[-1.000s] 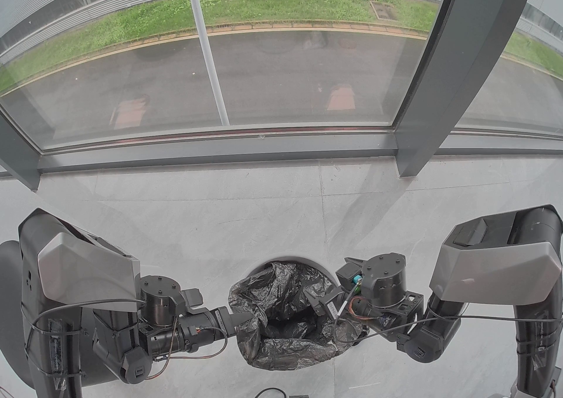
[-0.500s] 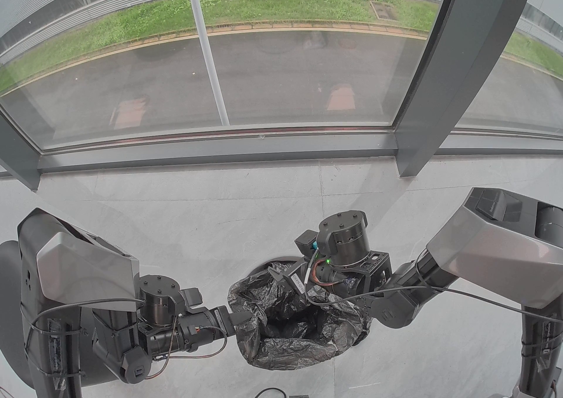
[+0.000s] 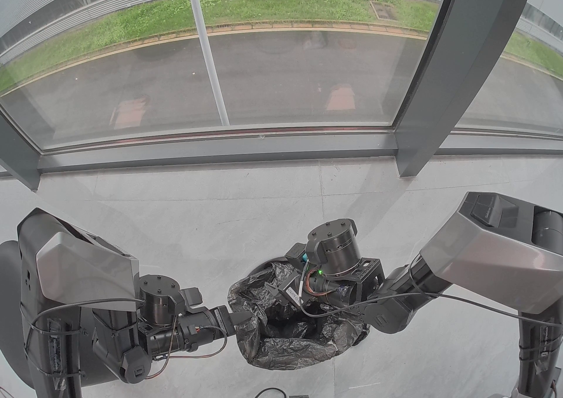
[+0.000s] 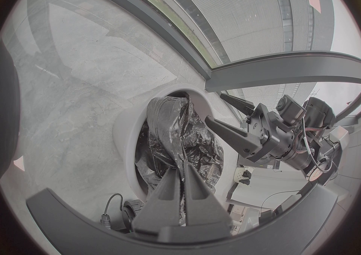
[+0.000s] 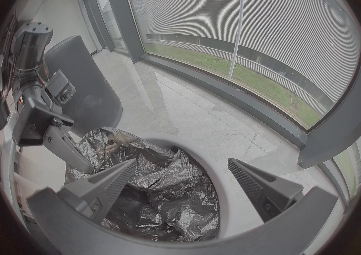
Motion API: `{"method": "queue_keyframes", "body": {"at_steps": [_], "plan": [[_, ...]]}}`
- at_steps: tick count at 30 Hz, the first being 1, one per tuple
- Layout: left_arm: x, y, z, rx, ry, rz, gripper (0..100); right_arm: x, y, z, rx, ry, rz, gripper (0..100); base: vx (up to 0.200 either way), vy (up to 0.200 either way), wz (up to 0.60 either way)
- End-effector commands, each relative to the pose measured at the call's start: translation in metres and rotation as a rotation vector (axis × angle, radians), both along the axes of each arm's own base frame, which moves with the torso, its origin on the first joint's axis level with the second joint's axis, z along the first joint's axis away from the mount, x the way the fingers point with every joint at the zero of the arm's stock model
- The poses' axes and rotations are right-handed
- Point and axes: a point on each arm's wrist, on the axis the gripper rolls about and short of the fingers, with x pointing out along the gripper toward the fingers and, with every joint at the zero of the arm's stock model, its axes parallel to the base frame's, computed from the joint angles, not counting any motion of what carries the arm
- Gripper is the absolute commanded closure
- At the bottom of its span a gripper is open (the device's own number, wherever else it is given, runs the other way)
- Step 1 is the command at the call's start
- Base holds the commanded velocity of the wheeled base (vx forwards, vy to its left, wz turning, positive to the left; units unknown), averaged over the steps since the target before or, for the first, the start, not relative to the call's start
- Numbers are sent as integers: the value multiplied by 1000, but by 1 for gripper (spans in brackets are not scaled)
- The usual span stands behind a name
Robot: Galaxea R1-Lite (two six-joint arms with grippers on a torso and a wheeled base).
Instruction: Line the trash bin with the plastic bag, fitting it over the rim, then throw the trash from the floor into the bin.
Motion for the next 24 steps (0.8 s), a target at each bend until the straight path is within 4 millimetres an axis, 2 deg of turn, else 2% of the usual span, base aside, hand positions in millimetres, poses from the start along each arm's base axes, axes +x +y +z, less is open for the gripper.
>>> {"method": "queue_keyframes", "body": {"at_steps": [1,13,24], "plan": [[1,1,0,-2,-4,4,100,-1,2,-4,-15,2,11,0,0,0,0],[1,1,0,-2,-4,6,100,1,7,-22,-37,25,17,0,0,0,0],[1,1,0,-2,-4,7,100,11,16,-36,-35,16,8,0,0,0,0]]}}
